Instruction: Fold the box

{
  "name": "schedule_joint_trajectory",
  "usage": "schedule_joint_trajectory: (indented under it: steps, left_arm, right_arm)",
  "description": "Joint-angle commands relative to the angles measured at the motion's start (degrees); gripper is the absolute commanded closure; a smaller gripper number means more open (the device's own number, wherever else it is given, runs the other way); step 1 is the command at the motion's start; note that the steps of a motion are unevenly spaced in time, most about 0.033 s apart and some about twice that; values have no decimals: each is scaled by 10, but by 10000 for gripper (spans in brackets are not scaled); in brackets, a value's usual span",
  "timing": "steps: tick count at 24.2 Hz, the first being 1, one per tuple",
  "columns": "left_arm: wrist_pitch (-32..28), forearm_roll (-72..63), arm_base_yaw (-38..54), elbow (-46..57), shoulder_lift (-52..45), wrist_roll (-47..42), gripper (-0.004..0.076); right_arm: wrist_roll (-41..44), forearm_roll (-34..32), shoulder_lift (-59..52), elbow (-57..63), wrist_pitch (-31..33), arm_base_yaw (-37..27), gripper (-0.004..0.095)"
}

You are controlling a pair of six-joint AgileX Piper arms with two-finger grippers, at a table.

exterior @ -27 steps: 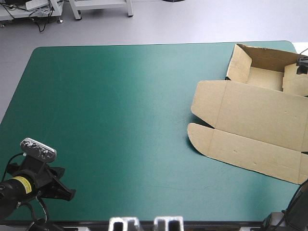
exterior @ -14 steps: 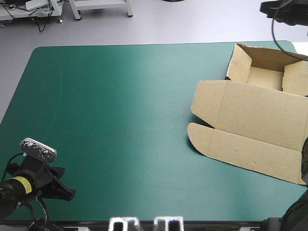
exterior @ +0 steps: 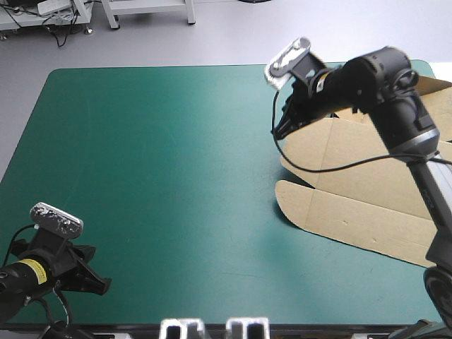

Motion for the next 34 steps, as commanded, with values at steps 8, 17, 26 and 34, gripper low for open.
schedule_joint_trajectory:
  steps: [8, 17, 26, 34]
  left_arm:
    - [-19, 4, -5, -13, 5, -5, 734]
    - [-18, -2, -5, -13, 5, -5, 734]
    - [-25, -20, -5, 18, 5, -5, 734]
    - [-59, -31, -5, 19, 5, -5, 734]
  right_arm:
    - [70, -33, -189, 358, 1, 19, 931]
    - [162, -34, -488, 585, -65, 19, 932]
    - [236, -79, -566, 637, -42, 19, 932]
    - [240, -92, -566, 637, -42, 19, 932]
